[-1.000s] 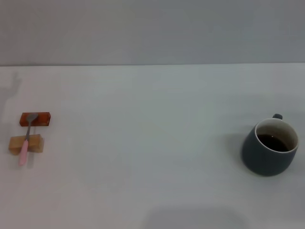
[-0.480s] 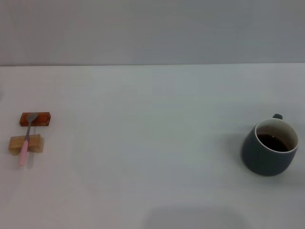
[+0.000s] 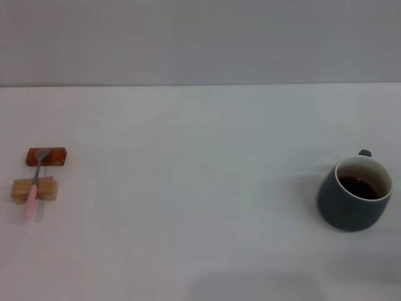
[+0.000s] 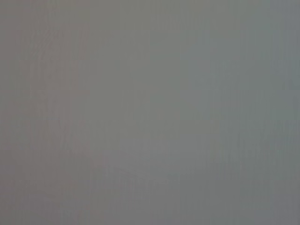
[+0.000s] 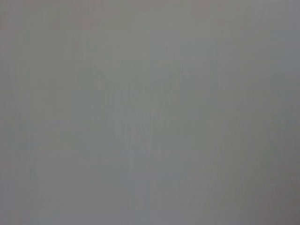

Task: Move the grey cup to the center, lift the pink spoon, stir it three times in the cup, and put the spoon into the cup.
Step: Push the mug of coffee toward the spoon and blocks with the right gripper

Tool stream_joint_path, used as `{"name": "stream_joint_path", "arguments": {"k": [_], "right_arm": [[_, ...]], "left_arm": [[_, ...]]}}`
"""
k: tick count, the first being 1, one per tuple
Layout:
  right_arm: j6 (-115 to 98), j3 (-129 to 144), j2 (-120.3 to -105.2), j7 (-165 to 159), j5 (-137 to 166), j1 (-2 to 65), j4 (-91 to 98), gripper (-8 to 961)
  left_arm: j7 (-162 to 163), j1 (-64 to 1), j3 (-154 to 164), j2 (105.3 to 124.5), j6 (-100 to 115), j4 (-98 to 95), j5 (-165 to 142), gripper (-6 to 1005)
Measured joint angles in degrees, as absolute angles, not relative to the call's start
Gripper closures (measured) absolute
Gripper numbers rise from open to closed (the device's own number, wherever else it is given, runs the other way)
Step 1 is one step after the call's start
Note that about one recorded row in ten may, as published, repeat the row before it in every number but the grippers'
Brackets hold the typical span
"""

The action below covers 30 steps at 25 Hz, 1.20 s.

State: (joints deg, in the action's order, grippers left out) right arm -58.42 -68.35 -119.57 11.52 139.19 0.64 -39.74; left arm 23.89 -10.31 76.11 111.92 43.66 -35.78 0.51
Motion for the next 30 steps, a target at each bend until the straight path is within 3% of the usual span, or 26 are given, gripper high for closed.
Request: {"name": "stream_joint_path", "arguments": {"k": [2,5,13,19,30], "right_arm": [[-60.84,-64.86,-119.53,11.52,135.88,0.22,-38.98,457],[-62.99,-59.39,-119.35,11.75,131.05,-0.66,-38.43,559],[-63.31,-51.04,-119.23,11.44,125.44,-0.96,-34.86,890],[-62.39,-49.55,-118.8,11.42,125.64,-0.56,-34.33,907],[-55.62,-44.83,-115.83,10.33,126.12,2.9,-35.15,920]], "left_arm": [[23.95,-10.5,75.25,111.91,43.76,-35.89,0.48,301],[23.98,-10.68,73.74,111.9,43.72,-36.33,0.47,309],[24.02,-11.27,72.23,111.64,43.35,-36.97,0.44,568],[24.05,-11.26,71.67,112.07,43.32,-37.56,0.44,568],[24.08,-10.42,70.63,113.67,43.33,-39.77,0.44,568]]}}
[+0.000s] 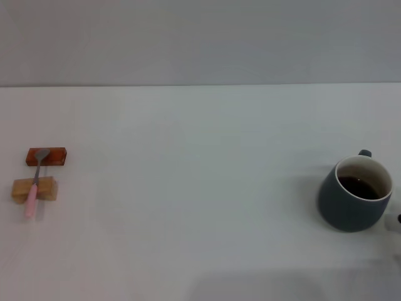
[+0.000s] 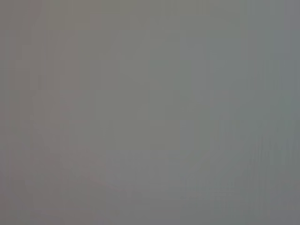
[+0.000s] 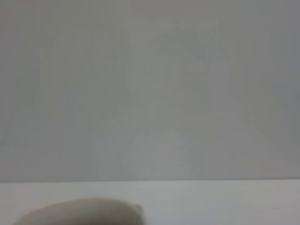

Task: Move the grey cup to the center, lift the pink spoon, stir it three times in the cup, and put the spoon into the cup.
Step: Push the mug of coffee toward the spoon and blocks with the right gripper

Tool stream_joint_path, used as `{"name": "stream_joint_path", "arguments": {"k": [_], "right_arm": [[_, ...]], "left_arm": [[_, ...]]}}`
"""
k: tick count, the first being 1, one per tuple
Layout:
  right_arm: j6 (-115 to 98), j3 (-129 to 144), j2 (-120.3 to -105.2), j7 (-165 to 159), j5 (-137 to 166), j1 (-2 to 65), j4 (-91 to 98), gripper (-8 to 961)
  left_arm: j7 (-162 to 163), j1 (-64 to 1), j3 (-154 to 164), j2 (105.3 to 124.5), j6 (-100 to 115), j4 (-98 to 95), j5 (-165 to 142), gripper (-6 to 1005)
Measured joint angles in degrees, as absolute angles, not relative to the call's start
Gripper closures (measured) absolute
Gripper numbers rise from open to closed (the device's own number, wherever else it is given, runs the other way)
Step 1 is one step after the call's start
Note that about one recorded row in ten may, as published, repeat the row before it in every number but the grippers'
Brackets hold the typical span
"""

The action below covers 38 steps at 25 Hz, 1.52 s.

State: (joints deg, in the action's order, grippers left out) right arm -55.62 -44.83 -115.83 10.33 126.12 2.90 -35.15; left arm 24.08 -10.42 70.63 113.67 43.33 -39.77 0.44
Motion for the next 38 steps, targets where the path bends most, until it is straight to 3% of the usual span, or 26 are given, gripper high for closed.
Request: {"name": "stream_joint_path", "arguments": {"k": [23,31,36,38], "right_arm": [[-36.27,-44.73,-110.7,9.91,136.05,7.99,-46.68,921],[-30.18,-46.53,-110.75,9.85,137.74,12.28,-47.98,921],[-26.62,-46.61,-111.92,9.83,137.76,16.03,-47.21,920],[-24.99,-46.66,-113.12,9.8,137.76,18.27,-46.1,920]], "left_arm": [[24.08,-10.02,69.95,114.94,43.35,-40.39,0.84,568],[24.08,-10.07,69.48,115.39,43.83,-40.27,0.92,567],[24.27,-10.02,68.56,115.76,44.78,-39.87,0.72,567],[25.58,-9.95,68.53,115.68,46.3,-38.79,0.55,567]]}}
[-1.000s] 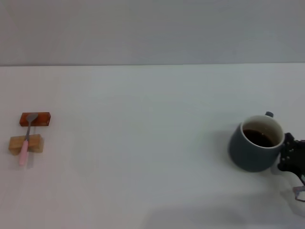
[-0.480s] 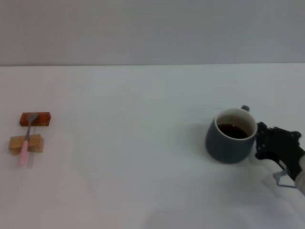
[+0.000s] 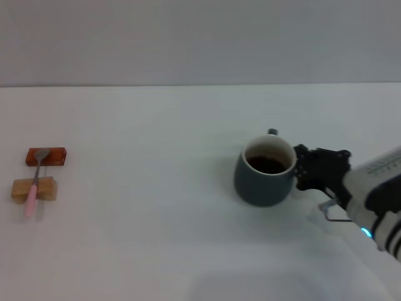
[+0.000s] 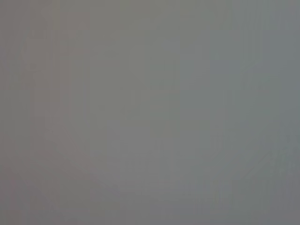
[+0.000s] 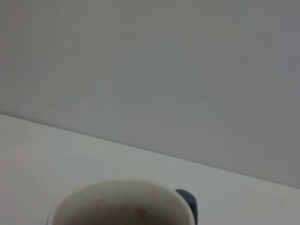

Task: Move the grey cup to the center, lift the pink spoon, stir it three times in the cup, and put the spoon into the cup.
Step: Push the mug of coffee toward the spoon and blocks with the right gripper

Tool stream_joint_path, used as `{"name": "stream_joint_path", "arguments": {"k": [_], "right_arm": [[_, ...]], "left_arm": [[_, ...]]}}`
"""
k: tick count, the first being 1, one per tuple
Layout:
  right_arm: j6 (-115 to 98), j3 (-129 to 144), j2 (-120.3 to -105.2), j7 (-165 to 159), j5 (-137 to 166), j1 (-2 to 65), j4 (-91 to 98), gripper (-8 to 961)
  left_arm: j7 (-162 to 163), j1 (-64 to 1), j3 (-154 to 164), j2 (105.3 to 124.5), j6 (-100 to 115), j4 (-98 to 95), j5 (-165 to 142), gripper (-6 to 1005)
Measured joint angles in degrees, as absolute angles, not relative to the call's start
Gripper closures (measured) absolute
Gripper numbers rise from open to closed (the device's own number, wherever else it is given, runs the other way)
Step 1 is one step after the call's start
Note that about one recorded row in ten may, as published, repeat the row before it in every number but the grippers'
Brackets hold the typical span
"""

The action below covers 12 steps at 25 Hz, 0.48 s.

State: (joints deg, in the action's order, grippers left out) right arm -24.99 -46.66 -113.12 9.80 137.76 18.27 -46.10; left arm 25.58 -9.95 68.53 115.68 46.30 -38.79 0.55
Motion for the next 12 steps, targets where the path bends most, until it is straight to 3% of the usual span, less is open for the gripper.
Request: {"name": "stream_joint_path", "arguments": {"k": [6,7,12], "right_arm": [[-23.83,-46.75,-114.63,9.78,137.6,20.12,-44.84,920],[-23.32,-46.9,-115.65,9.77,137.43,21.18,-44.15,920],[-22.57,-47.19,-117.64,9.76,137.34,23.26,-42.37,920]], "left_arm": [[27.63,-9.93,68.54,114.89,48.54,-36.15,0.45,567],[27.84,-9.93,68.55,114.64,48.79,-35.88,0.44,567],[27.95,-9.77,69.12,114.18,49.13,-35.58,0.43,567]]}}
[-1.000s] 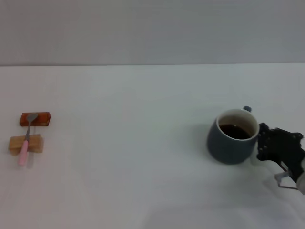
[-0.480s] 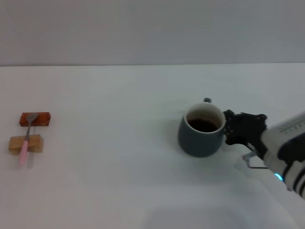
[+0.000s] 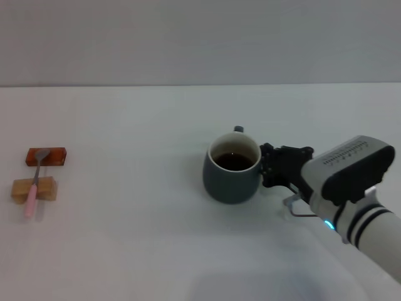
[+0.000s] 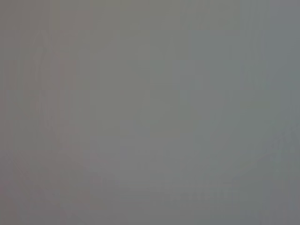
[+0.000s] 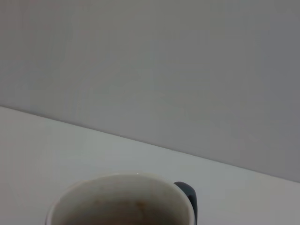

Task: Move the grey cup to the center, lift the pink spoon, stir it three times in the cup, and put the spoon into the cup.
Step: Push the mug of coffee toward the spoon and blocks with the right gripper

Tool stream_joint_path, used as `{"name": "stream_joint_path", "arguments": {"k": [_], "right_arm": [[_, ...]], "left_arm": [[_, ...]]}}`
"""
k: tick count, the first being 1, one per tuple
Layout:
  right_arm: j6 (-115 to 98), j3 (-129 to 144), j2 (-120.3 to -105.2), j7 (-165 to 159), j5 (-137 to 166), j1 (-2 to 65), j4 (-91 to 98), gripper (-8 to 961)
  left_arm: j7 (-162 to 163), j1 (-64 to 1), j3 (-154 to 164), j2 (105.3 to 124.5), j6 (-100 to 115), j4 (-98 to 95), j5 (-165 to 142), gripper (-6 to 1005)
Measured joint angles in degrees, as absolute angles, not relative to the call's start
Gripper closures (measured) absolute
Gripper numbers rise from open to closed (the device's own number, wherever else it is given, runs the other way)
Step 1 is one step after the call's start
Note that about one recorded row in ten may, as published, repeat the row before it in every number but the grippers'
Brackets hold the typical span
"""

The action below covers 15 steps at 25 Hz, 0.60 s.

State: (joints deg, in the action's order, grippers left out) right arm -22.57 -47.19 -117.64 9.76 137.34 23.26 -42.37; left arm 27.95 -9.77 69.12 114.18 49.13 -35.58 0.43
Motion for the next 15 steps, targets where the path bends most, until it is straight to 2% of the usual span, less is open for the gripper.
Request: {"name": "stream_joint_path", "arguments": {"k": [3,15], "right_arm": [[-22.36,-47.35,-118.75,9.34,137.31,24.94,-41.31,921],[-22.62,-44.51,-119.26,2.8,137.28,29.13,-40.06,920]], "left_arm": [[27.98,-9.69,69.95,113.88,49.13,-35.58,-0.37,567],[33.94,-10.18,69.4,113.7,49.59,-35.59,-6.76,567]]}}
